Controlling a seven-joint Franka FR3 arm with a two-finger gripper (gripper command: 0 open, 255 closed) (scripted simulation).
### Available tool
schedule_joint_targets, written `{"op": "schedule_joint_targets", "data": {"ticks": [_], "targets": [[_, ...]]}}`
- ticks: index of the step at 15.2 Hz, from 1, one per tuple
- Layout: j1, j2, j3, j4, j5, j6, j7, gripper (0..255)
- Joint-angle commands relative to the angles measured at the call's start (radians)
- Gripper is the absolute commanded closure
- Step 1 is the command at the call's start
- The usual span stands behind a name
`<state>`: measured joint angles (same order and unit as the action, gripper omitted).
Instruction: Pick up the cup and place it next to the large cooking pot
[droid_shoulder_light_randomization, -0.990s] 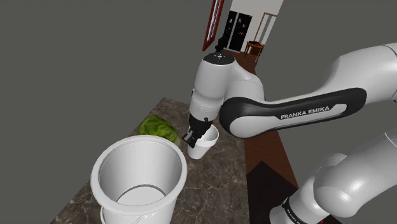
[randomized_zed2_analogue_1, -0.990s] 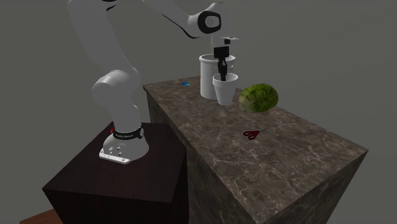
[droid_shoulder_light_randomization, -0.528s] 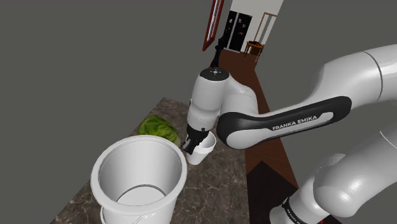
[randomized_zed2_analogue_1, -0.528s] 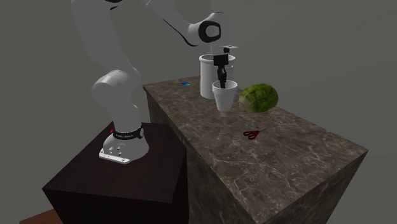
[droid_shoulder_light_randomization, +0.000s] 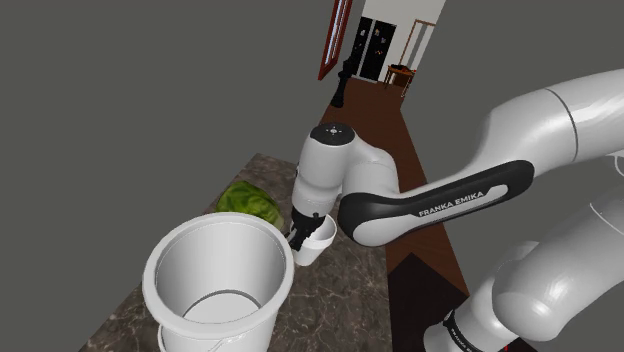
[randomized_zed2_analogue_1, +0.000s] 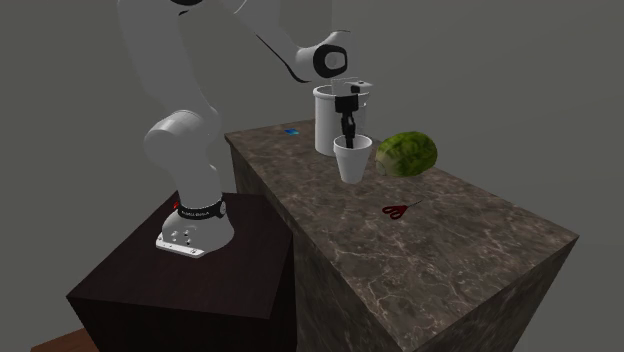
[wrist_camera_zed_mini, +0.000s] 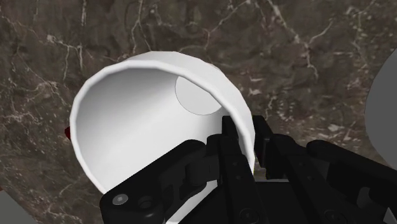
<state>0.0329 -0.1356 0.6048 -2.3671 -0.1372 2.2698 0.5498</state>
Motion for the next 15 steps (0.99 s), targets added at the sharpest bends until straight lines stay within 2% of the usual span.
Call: {"op": "schedule_joint_targets", "data": {"ticks": [1, 4, 5, 10, 14, 15], "targets": [[0.000, 0.001, 0.000, -0.001, -0.001, 0.002, 0.001, 255], [0.000, 0.001, 0.000, -0.001, -0.001, 0.002, 0.001, 255], [0.000, 0.001, 0.000, -0.001, -0.001, 0.002, 0.001, 0], [0.000, 0.001, 0.000, -0.001, -0.001, 0.002, 0.001, 0], [0.019, -0.078, -0.010, 0.063, 0.062, -0.126, -0.044, 0], [0.019, -0.078, -0.010, 0.064, 0.062, -0.126, -0.044, 0]]}}
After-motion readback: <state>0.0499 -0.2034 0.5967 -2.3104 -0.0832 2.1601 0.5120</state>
